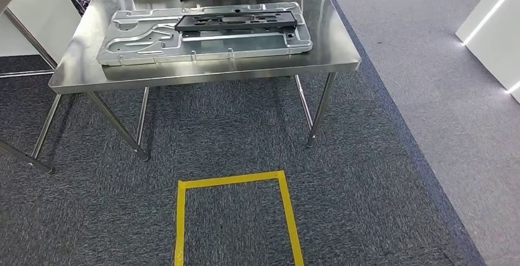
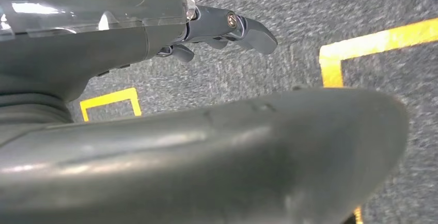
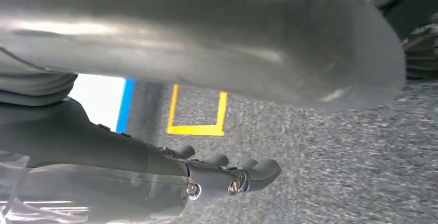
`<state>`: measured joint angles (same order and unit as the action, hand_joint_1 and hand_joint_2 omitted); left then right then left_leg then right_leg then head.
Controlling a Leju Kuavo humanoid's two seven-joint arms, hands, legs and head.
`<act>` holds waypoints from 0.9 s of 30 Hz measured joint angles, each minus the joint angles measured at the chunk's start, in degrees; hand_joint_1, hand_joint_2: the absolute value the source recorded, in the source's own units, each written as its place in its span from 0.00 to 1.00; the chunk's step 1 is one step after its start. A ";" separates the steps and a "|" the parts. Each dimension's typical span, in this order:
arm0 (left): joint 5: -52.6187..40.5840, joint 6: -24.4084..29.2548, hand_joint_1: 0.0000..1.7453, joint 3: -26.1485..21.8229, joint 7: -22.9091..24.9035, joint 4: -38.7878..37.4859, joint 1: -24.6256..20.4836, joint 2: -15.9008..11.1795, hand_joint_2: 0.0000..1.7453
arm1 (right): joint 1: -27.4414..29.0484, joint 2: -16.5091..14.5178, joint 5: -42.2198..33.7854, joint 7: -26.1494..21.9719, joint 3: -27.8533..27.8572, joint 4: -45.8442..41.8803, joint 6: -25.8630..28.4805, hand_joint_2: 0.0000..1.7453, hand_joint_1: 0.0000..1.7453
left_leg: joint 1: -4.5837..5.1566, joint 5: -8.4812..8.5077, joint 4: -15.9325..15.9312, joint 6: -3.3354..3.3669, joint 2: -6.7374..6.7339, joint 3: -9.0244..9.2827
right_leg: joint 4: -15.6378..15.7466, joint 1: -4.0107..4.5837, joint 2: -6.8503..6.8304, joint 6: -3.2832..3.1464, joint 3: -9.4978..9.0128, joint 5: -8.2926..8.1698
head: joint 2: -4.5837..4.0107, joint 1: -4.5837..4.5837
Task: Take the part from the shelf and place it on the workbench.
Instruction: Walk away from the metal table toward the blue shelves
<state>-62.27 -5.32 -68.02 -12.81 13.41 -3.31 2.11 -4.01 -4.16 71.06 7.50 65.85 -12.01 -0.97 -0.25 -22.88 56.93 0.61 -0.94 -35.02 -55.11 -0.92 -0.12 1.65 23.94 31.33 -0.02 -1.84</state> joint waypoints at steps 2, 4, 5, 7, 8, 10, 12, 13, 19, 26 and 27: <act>-0.12 0.02 0.00 0.04 0.35 -0.05 0.01 0.08 0.00 | 0.03 -0.04 0.02 -0.23 0.00 0.05 -0.09 0.00 0.00 | -0.14 0.63 0.07 -0.81 0.02 -0.35 | 0.96 0.03 -0.04 -1.03 0.18 -0.03 | 0.00 0.00; -0.21 0.12 0.00 0.04 0.54 -0.14 0.07 0.17 0.00 | 0.05 -0.10 0.02 -0.45 0.00 0.11 -0.16 0.00 0.00 | -0.40 -1.35 2.10 -1.42 0.20 -1.35 | 1.10 -0.02 -0.22 -2.10 0.82 -0.92 | 0.00 0.01; -0.26 0.19 0.00 0.04 0.59 -0.18 0.08 0.21 0.00 | 0.05 -0.13 0.02 -0.51 0.00 0.13 -0.21 0.00 0.00 | -0.52 -3.60 4.84 -1.65 0.29 -2.37 | 1.13 0.02 -0.36 -2.49 1.21 -1.33 | 0.00 0.01; -0.38 0.36 0.00 0.04 0.70 -0.21 0.09 0.23 0.00 | 0.11 -0.14 0.02 -0.62 0.00 0.14 -0.29 0.00 0.00 | -0.60 -8.28 12.59 -2.04 0.35 -4.83 | 1.03 0.30 -0.50 -2.86 2.10 -1.99 | 0.00 0.01; -0.43 0.42 0.00 0.04 0.77 -0.21 0.09 0.22 0.00 | 0.14 -0.14 0.02 -0.64 0.00 0.14 -0.36 0.00 0.00 | -0.59 -9.33 15.43 -2.15 0.36 -5.45 | 0.92 0.42 -0.53 -2.89 2.53 -2.27 | 0.00 0.00; -0.49 0.55 0.00 0.04 0.92 -0.21 0.07 0.22 0.00 | 0.16 -0.15 0.02 -0.71 0.00 0.14 -0.46 0.00 0.00 | -0.58 -8.24 14.88 -2.03 0.37 -3.62 | 0.58 0.62 -0.49 -2.84 3.19 -2.63 | 0.00 0.00; -0.49 0.72 0.00 0.04 0.97 -0.21 0.01 0.18 0.00 | 0.13 -0.21 0.01 -0.75 0.00 0.16 -0.55 0.00 0.00 | -0.47 -5.53 7.10 -1.42 0.44 1.54 | 0.14 0.72 -0.43 -2.69 3.56 -2.68 | 0.00 0.00; -0.49 0.80 0.00 0.04 0.99 -0.21 -0.03 0.14 0.00 | 0.11 -0.29 0.00 -0.75 0.00 0.19 -0.60 0.00 0.00 | -0.32 -4.76 3.46 -1.04 0.48 3.78 | -0.07 0.79 -0.41 -2.51 3.75 -2.69 | 0.00 0.00; -0.44 1.05 0.00 0.04 1.22 -0.21 -0.12 -0.04 0.00 | -0.02 -0.51 -0.07 -0.09 0.00 0.25 -0.76 0.00 0.00 | -0.33 -3.96 -1.35 1.04 0.42 5.52 | -2.19 0.89 -0.28 -0.68 5.14 -1.54 | 0.00 0.00; -0.07 1.11 0.00 0.02 1.67 -0.23 -0.08 -0.05 0.00 | 0.23 -0.46 -0.06 -0.27 0.00 0.29 -0.64 1.00 0.00 | -0.27 -3.27 -1.04 1.55 0.30 4.38 | -13.05 -0.04 -0.02 0.44 10.25 1.73 | 0.00 0.01; -0.05 1.13 0.00 0.02 1.75 -0.23 -0.08 -0.04 0.00 | 0.21 -0.43 -0.05 -0.33 0.00 0.29 -0.64 1.00 0.00 | -0.28 -3.31 -0.79 1.41 0.31 4.31 | -8.77 -0.12 -0.04 0.33 8.09 -0.30 | 0.00 0.01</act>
<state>-62.32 -4.19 -68.00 -11.06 13.18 -3.39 2.07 -3.80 -4.59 71.01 7.17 65.85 -11.72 -1.61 -0.53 -26.18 56.14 2.01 -0.63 -30.71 -63.87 -1.04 -0.16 1.98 32.03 31.03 -0.02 -1.84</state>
